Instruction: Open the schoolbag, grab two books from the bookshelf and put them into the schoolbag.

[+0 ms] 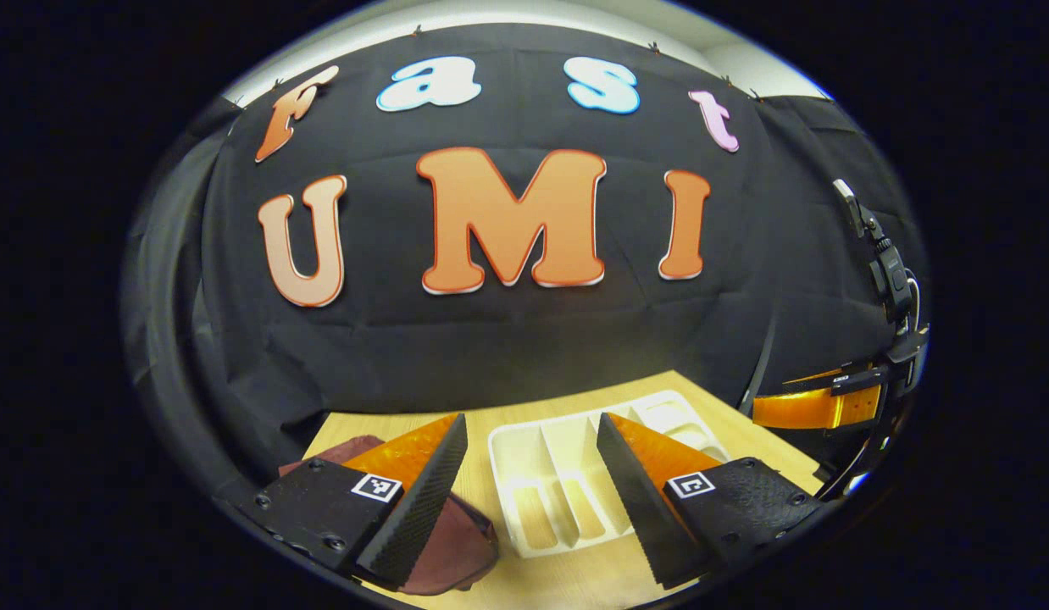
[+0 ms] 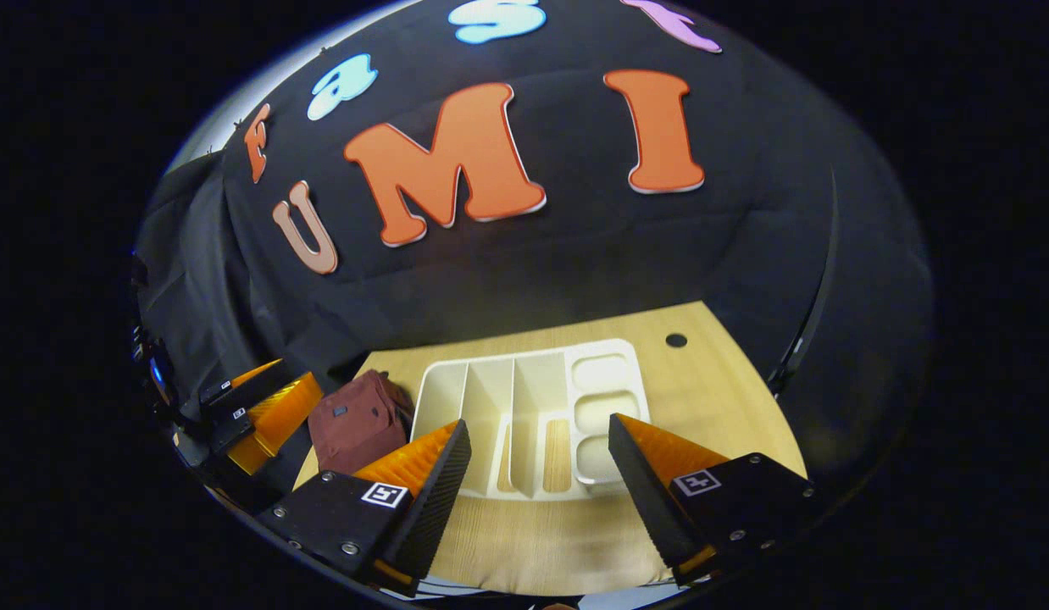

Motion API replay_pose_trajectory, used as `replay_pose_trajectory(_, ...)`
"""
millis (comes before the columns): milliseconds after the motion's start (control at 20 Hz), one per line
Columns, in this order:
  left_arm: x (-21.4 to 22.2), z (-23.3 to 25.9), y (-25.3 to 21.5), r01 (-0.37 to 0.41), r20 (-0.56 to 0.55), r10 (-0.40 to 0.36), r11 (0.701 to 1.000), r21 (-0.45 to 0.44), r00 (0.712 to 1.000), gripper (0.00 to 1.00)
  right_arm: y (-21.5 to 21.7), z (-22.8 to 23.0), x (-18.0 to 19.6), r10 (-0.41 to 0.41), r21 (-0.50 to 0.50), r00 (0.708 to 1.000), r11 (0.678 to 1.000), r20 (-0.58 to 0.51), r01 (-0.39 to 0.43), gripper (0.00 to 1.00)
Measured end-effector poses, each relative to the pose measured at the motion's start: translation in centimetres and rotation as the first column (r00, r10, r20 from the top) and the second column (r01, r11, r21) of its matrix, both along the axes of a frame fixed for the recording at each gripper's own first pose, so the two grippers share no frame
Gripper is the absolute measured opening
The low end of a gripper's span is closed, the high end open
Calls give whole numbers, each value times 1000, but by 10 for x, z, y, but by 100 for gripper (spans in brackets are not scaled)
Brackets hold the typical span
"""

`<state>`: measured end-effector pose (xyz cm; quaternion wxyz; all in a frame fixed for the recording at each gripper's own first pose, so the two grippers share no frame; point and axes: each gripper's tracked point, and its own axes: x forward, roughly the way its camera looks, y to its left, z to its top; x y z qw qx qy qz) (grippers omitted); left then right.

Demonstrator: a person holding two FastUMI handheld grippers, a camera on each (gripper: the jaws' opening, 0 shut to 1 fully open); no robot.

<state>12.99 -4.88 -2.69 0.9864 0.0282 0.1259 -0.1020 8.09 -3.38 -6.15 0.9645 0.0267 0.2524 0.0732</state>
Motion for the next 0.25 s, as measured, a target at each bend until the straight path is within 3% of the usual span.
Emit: replay_pose_trajectory(250, 5, 23, 0, -16, 69, 18, 999, -42, 997, 98, -22, 42, -10, -63, -58, 978, 995, 196, 76, 97)
